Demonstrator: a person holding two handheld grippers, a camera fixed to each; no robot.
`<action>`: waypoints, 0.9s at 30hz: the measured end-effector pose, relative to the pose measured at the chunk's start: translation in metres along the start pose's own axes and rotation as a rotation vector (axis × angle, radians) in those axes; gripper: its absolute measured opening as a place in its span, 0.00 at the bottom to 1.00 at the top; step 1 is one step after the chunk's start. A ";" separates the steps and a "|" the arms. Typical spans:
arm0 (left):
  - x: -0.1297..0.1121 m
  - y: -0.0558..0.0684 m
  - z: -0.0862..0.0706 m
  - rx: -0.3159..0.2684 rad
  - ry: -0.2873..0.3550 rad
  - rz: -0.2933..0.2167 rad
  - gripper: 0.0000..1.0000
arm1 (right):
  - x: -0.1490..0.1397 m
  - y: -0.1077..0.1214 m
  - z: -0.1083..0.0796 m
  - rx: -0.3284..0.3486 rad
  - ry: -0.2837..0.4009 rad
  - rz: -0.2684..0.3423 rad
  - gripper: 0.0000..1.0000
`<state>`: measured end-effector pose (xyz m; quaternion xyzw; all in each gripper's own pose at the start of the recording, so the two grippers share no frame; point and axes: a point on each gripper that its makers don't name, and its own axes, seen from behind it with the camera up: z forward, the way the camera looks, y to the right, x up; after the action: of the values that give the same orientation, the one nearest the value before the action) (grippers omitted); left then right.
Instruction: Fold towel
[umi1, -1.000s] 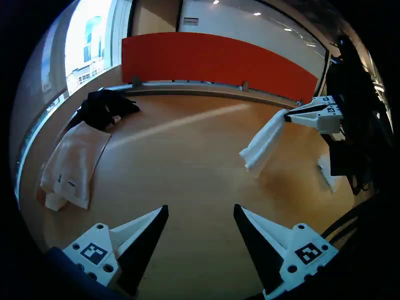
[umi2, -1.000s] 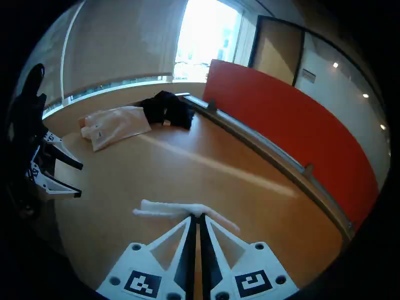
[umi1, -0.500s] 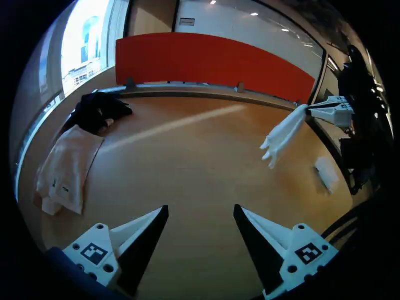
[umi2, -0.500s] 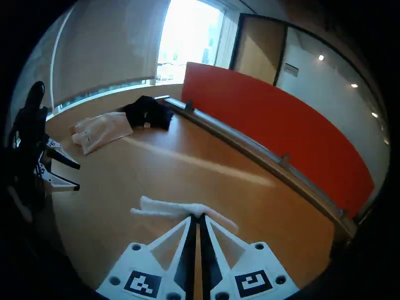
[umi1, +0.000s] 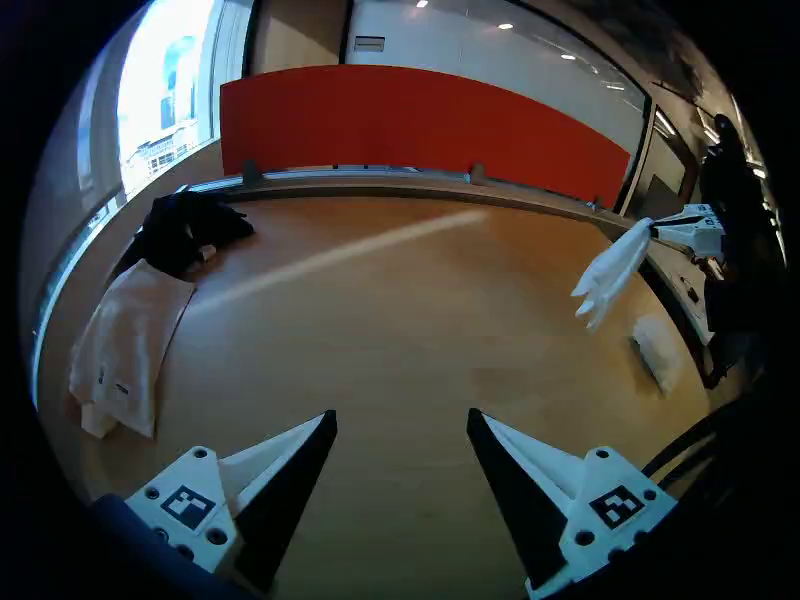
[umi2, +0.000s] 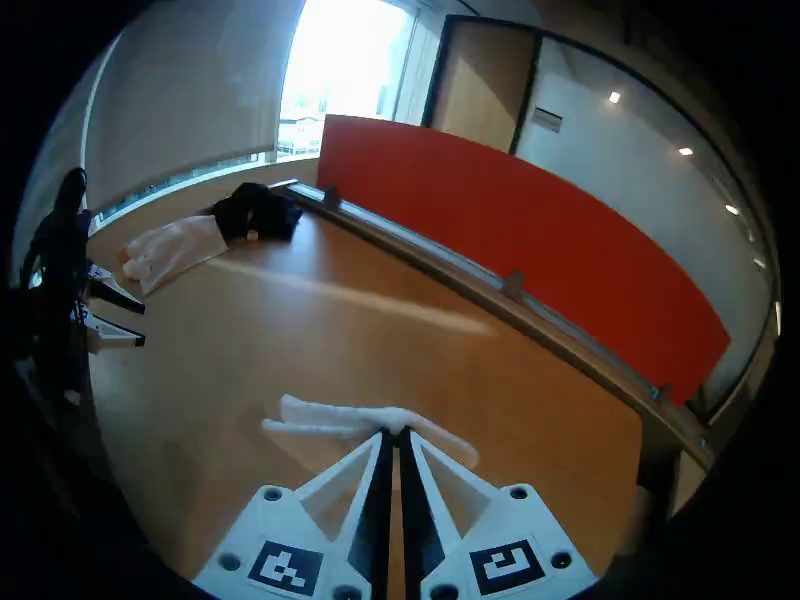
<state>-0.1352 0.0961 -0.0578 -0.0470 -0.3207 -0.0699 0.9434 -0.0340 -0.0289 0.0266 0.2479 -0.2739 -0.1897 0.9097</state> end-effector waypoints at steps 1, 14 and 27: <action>0.000 0.000 0.001 0.002 -0.001 -0.001 0.97 | -0.006 0.007 -0.003 -0.007 -0.007 0.001 0.04; 0.005 -0.003 0.010 0.034 -0.003 -0.004 0.97 | -0.076 0.095 -0.040 -0.088 -0.101 0.051 0.04; 0.009 0.000 0.011 0.044 -0.007 0.013 0.97 | -0.137 0.149 -0.062 -0.138 -0.199 0.099 0.04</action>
<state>-0.1347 0.0969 -0.0439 -0.0285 -0.3252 -0.0567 0.9435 -0.0729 0.1790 0.0088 0.1509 -0.3611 -0.1864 0.9012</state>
